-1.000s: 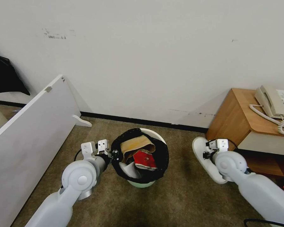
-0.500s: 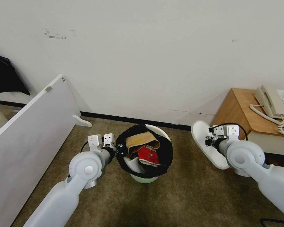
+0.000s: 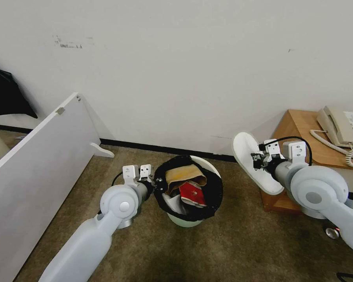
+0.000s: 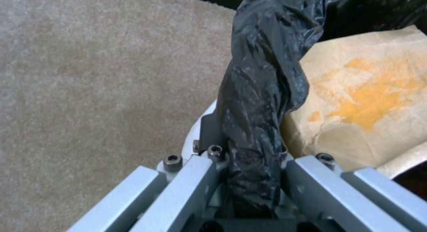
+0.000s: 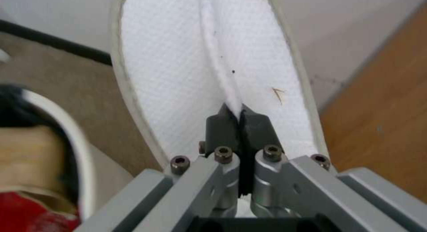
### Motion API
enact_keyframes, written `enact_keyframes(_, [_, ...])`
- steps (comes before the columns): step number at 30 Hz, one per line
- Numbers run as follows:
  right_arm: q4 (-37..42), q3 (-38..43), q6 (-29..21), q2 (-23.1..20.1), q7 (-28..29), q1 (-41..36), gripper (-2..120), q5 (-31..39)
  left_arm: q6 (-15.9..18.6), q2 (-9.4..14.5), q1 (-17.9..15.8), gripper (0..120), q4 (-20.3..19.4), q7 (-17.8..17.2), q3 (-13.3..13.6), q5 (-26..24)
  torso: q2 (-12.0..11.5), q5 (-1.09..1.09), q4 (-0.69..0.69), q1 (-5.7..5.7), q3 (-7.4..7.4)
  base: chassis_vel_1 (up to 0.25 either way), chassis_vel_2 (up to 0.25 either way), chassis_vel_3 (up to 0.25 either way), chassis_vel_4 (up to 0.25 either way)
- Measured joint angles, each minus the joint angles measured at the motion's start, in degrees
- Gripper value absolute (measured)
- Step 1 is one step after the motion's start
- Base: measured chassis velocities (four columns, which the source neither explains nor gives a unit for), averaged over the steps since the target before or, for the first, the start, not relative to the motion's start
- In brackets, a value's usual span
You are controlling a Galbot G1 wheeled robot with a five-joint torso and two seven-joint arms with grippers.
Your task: Pick up the trash bin, then pick up the garbage from the floor and place it into the trash bin.
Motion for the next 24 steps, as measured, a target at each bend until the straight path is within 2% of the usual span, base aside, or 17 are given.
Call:
enact_keyframes(7, [3.26, 0.21, 1.56, -1.44, -3.06, 2.61, 0, 0.82, -0.01, -1.54, -1.57, 2, 2.15, 2.37, 2.81, 2.64, 0.00, -0.01, 0.00, 0.00, 0.00, 0.000, 0.000, 0.000, 0.000])
enact_keyframes(15, [5.33, -0.74, 3.43, -0.90, -6.86, 3.07, 0, 1.08, -0.16, -3.57, -1.90, 2, 2.53, 2.75, 4.64, 3.67, 0.00, -0.01, -0.01, 0.00, 0.00, 0.000, 0.000, 0.000, 0.000])
enact_keyframes(18, [5.67, -1.22, 4.29, -0.21, -8.34, 3.34, 0, 0.90, -0.17, -3.89, -1.90, 2, 1.92, 2.73, 4.97, 3.18, 0.00, 0.00, 0.00, 0.00, 0.00, 0.000, 0.000, 0.000, 0.000])
enact_keyframes(19, [5.70, -1.75, 5.15, 0.68, -10.17, 3.73, 0, 0.17, -0.18, -4.12, -1.87, 2, 1.17, 2.16, 5.18, 1.79, 0.00, 0.00, -0.01, 0.00, 0.00, 0.000, 0.000, 0.000, 0.000])
enact_keyframes(24, [5.28, -2.74, 5.88, 2.48, -12.07, 4.69, 0, -0.72, -0.18, -4.20, -1.74, 2, -0.23, 0.40, 5.35, -1.05, 0.00, 0.00, 0.00, 0.00, 0.00, 0.000, 0.000, 0.000, 0.000])
